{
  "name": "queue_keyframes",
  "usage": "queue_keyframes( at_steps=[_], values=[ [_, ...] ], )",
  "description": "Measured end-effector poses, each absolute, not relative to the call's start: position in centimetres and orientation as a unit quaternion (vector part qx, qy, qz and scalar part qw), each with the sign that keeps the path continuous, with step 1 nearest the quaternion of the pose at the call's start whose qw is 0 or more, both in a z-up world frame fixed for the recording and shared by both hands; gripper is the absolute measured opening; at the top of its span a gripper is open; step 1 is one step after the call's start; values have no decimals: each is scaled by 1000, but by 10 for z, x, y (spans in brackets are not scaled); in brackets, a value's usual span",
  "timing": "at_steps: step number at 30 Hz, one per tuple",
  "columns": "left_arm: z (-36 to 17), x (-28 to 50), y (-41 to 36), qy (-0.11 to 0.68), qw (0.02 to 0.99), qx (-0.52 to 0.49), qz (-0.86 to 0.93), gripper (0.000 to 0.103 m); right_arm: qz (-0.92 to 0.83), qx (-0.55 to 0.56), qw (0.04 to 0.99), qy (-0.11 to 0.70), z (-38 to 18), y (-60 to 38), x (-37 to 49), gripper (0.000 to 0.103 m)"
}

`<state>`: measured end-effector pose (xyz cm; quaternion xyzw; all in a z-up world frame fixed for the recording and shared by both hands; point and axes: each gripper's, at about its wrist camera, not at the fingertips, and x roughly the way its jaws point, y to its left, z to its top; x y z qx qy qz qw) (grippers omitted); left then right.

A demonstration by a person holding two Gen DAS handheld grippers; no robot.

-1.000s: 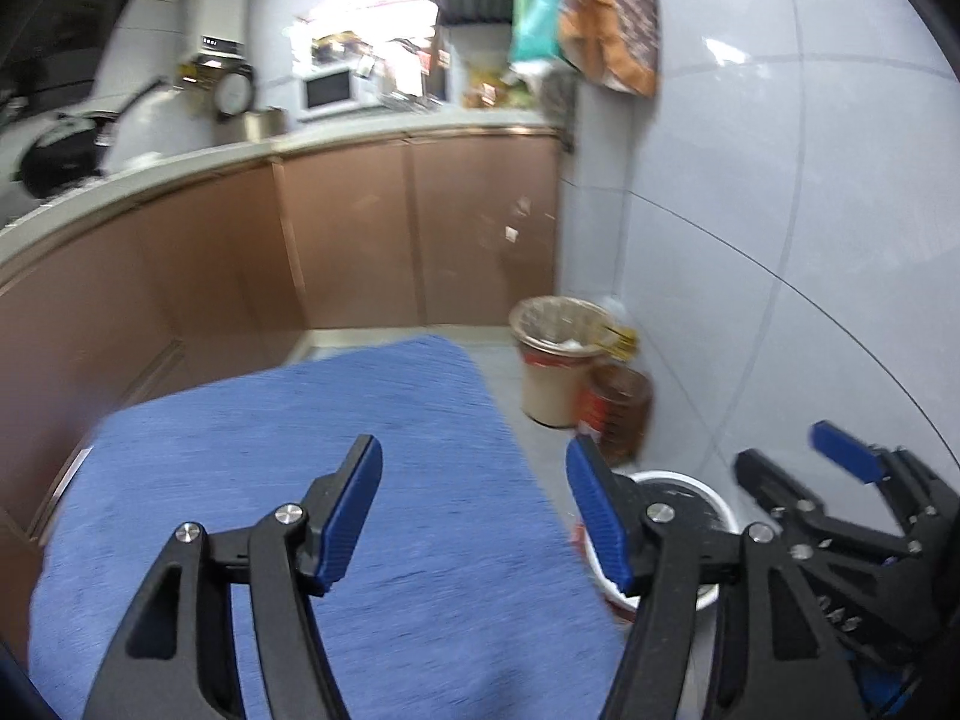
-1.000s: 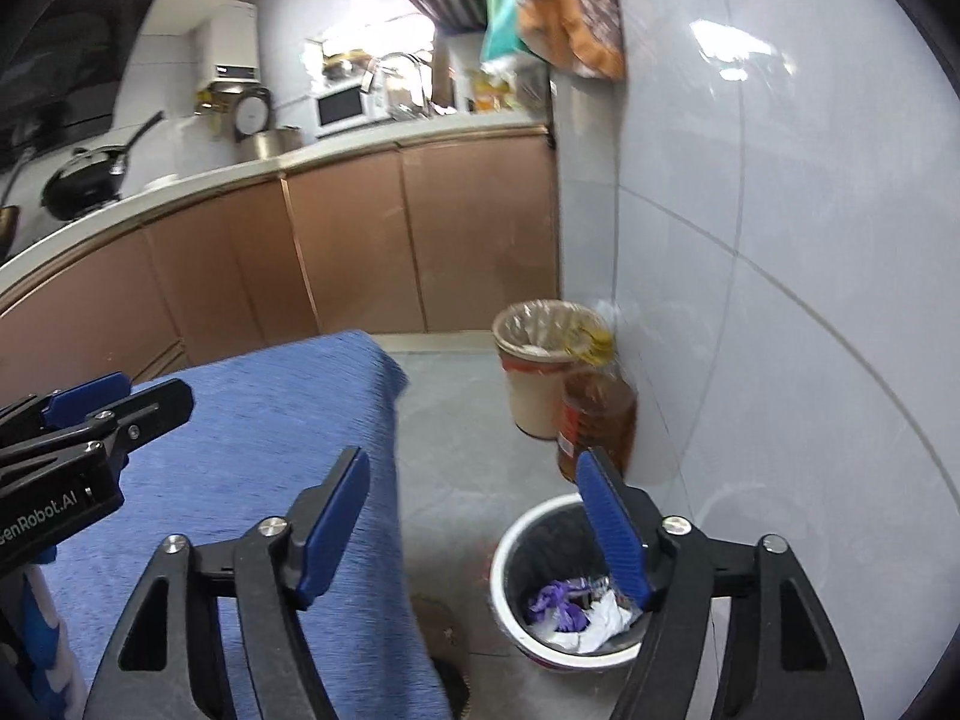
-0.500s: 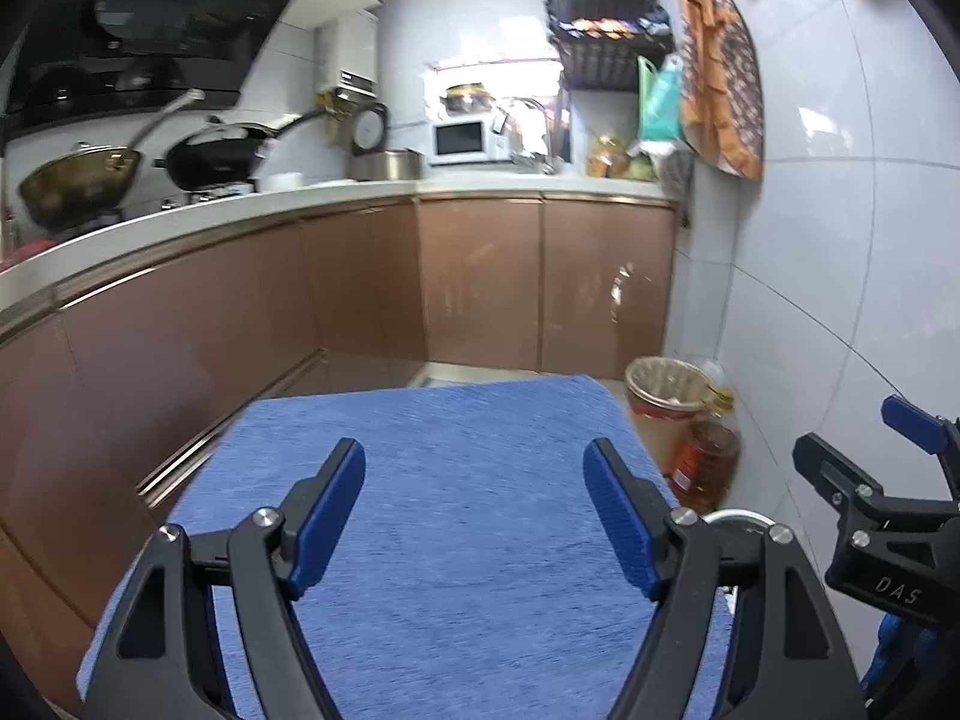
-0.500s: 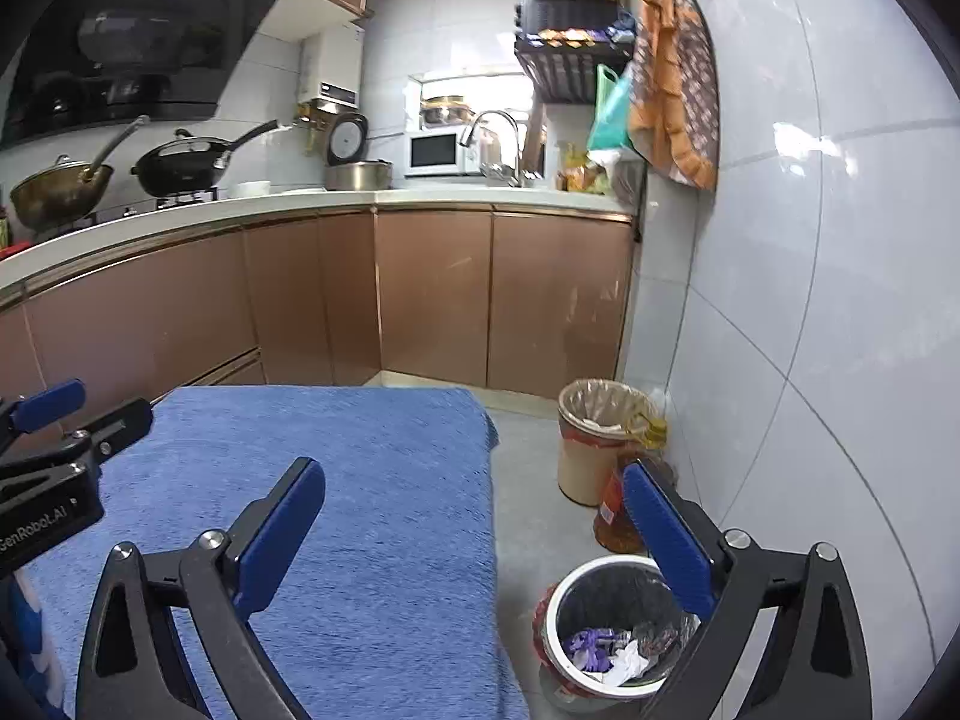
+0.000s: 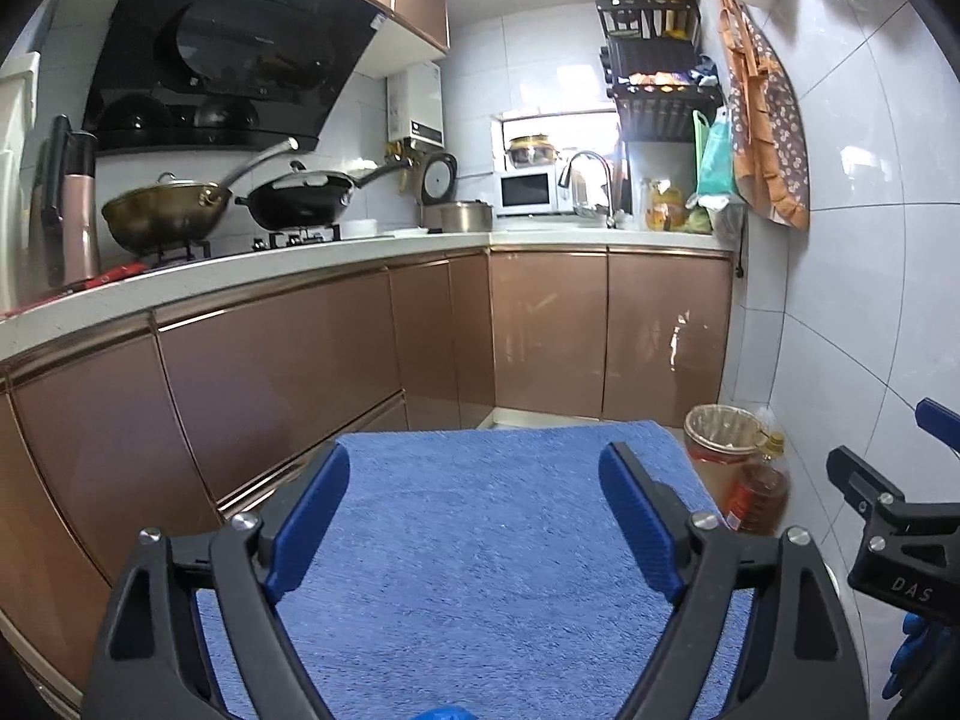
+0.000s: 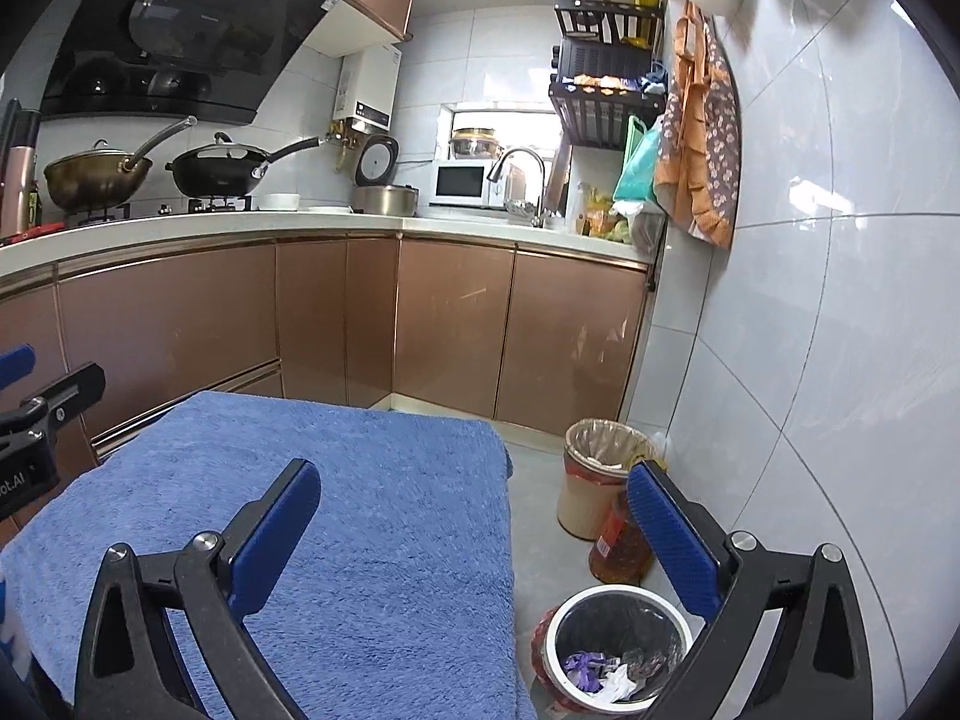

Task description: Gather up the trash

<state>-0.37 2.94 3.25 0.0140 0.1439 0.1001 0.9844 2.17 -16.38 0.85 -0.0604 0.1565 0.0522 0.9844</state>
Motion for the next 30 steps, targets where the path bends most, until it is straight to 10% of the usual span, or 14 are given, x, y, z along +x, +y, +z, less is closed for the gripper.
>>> queue_keyframes(
  at_steps=[30],
  values=[
    [51, -52, 16, 94, 988, 27, 119, 86, 60, -48, 992, 101, 29, -180, -23, 103]
  ],
)
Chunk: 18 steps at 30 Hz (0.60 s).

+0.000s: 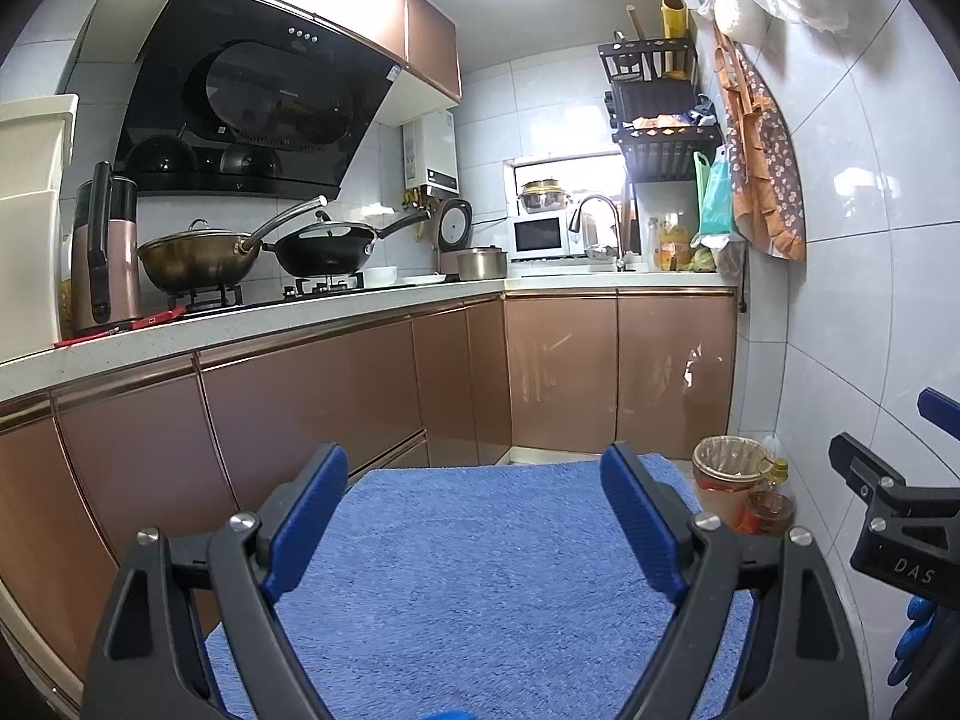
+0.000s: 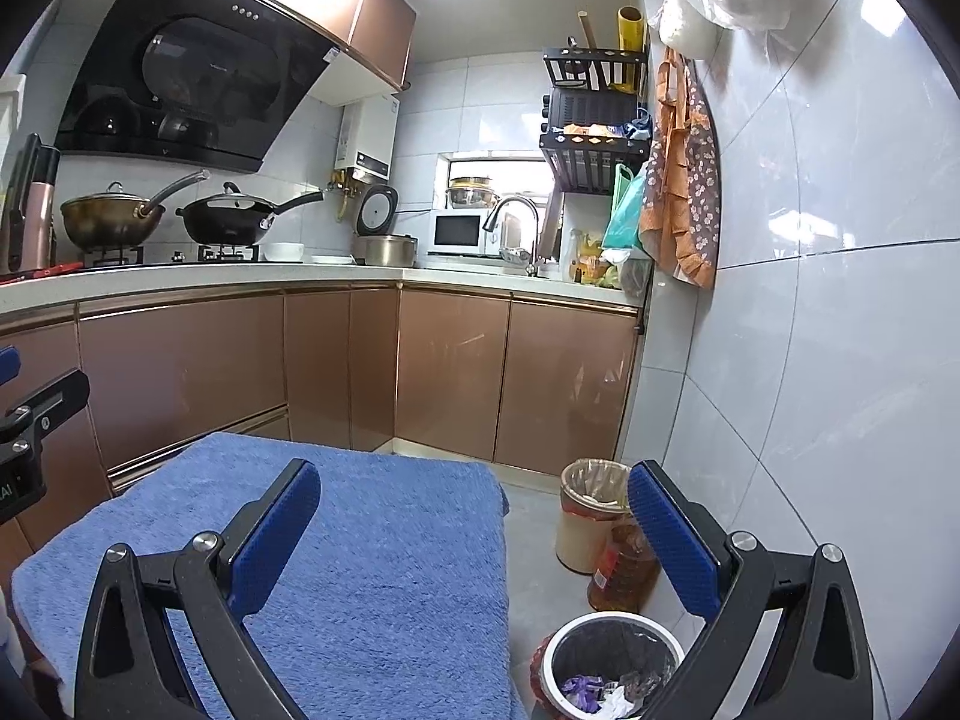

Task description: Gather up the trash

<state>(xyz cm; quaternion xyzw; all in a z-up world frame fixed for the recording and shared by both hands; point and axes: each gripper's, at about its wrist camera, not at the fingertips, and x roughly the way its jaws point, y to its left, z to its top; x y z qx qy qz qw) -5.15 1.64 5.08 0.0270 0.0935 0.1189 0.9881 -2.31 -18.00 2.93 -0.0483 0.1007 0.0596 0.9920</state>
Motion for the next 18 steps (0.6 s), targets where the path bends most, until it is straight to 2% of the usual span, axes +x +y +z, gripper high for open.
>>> queue_keyframes(
  at_steps=[18],
  values=[
    [50, -58, 18, 91, 988, 27, 122, 86, 59, -48, 993, 91, 34, -180, -29, 103]
  ],
)
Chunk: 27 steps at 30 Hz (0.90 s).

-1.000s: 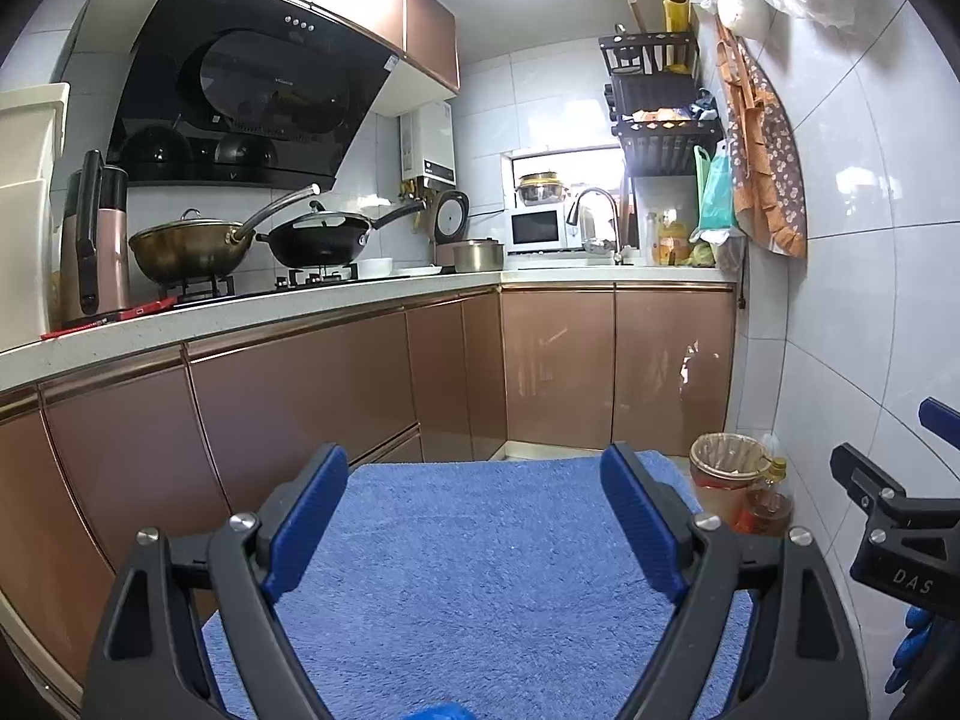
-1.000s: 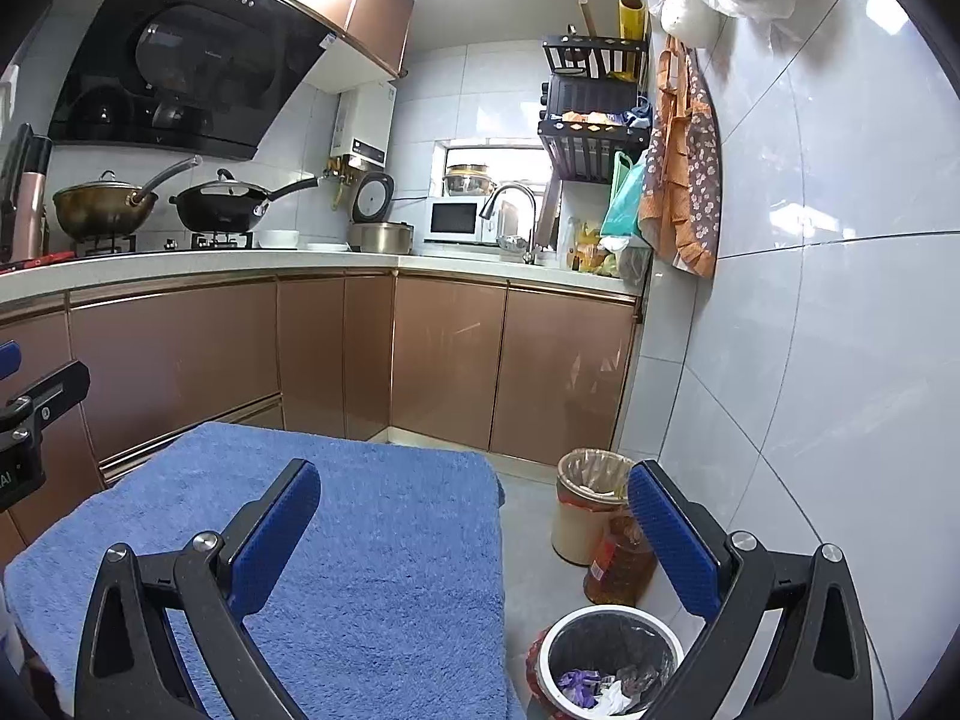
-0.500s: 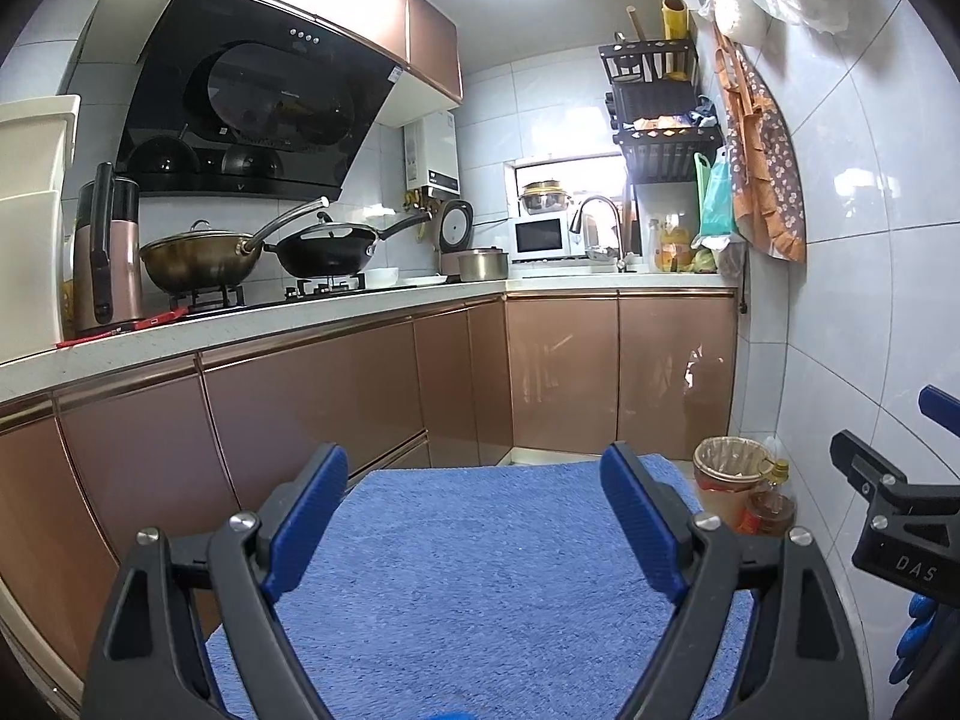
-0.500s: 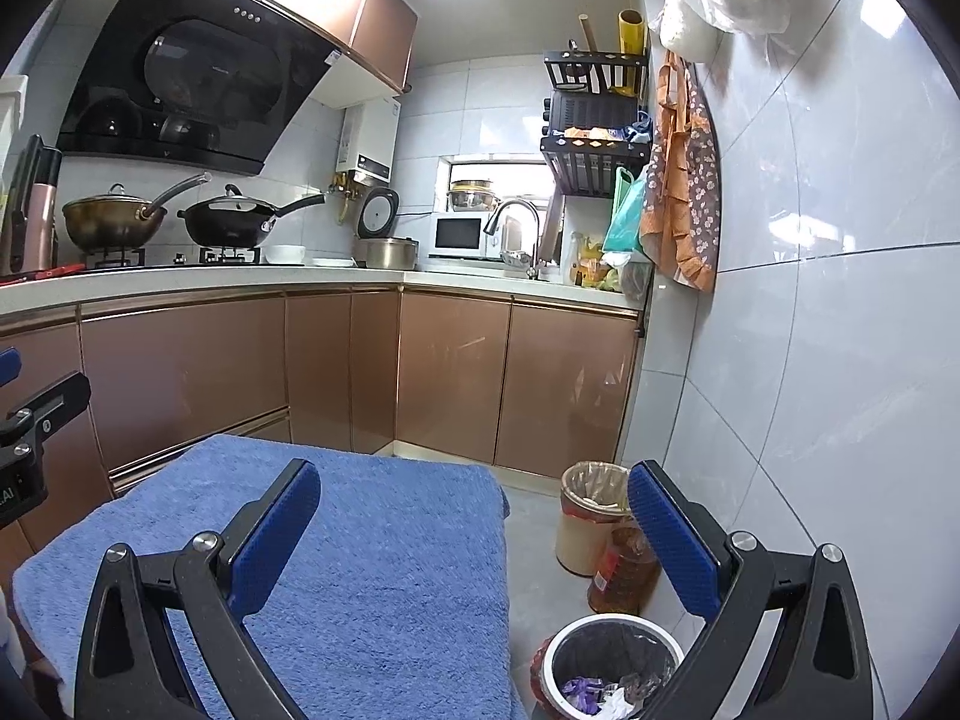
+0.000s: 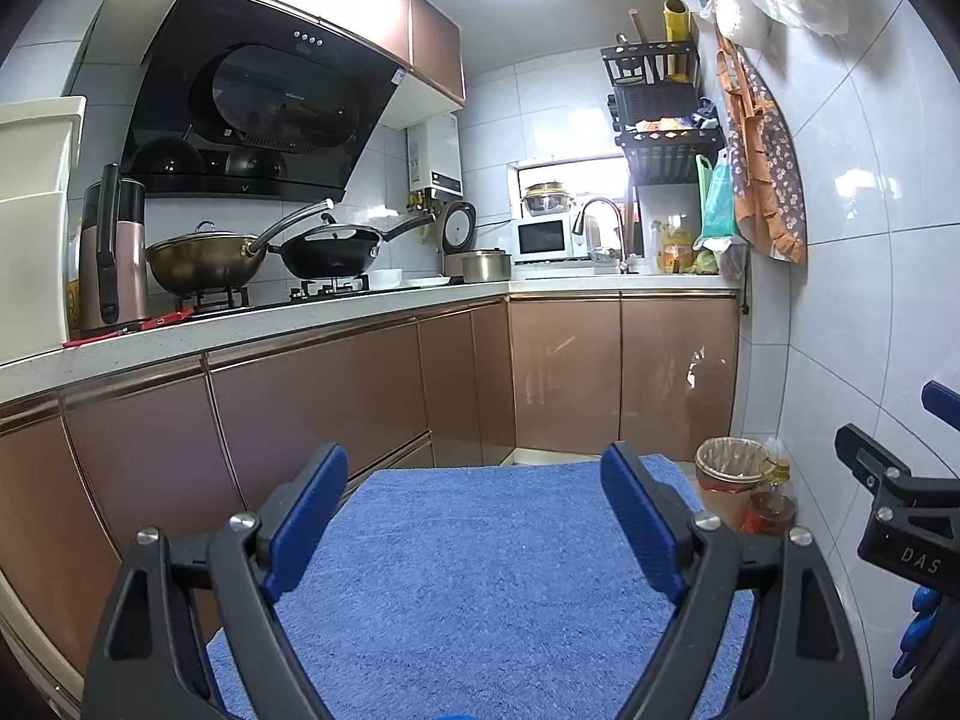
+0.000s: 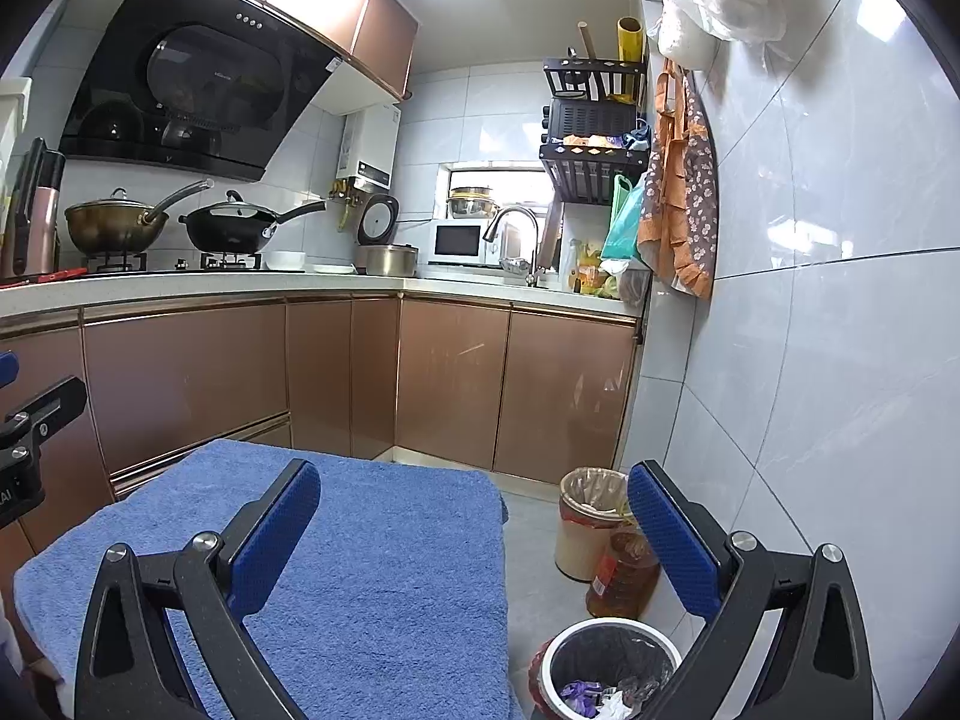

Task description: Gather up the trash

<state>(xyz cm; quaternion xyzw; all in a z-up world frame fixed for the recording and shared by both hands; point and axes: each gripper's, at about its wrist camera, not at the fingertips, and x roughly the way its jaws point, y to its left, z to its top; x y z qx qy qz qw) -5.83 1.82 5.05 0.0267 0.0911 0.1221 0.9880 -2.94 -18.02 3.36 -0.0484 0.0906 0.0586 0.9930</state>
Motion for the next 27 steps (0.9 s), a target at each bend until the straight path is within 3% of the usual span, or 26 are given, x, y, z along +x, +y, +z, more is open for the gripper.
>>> queue_keyframes(
  at_steps=[27],
  values=[
    [38, -52, 11, 114, 987, 33, 111, 86, 29, -46, 995, 87, 33, -190, -33, 103]
  ],
)
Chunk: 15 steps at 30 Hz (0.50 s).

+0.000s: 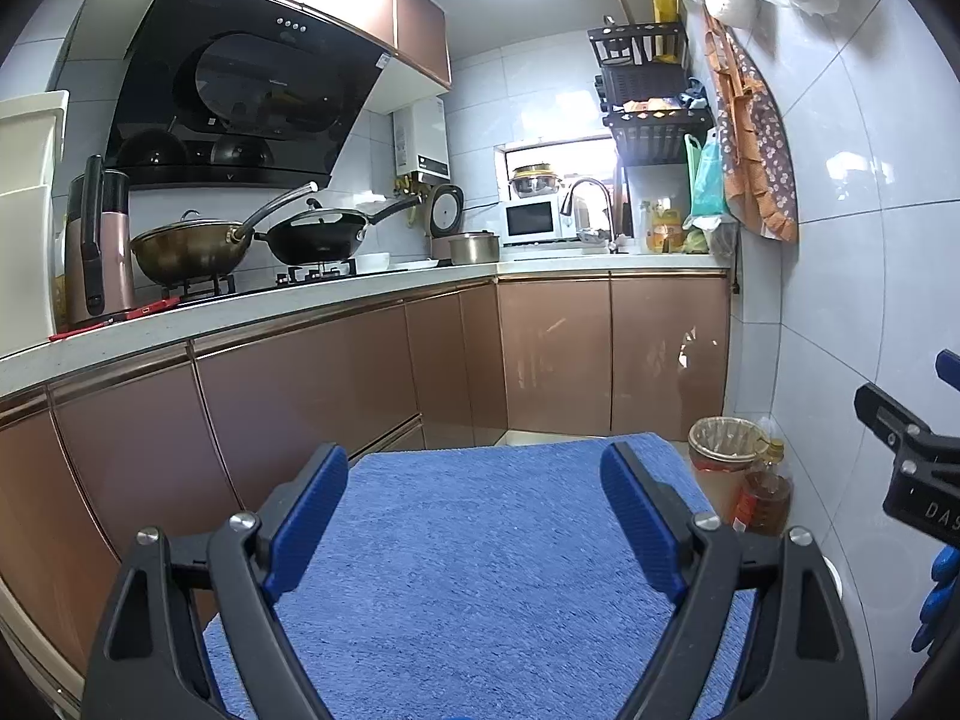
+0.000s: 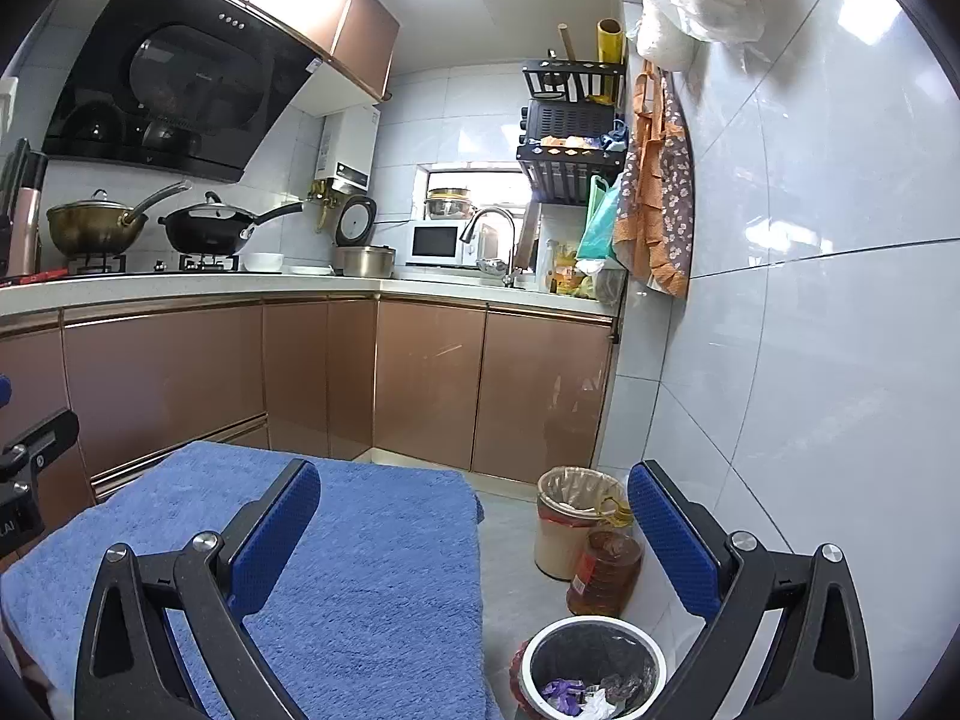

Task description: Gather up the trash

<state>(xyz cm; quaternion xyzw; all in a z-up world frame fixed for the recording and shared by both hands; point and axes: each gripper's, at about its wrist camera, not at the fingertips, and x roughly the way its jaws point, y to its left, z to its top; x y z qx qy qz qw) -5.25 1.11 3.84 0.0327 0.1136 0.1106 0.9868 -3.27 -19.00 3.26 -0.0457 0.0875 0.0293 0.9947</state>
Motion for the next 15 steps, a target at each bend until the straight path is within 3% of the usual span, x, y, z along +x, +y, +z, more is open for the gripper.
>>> queue_keyframes(
  at_steps=[15],
  values=[
    [30, -43, 9, 129, 986, 37, 99, 86, 20, -51, 994, 93, 32, -198, -31, 103]
  ],
)
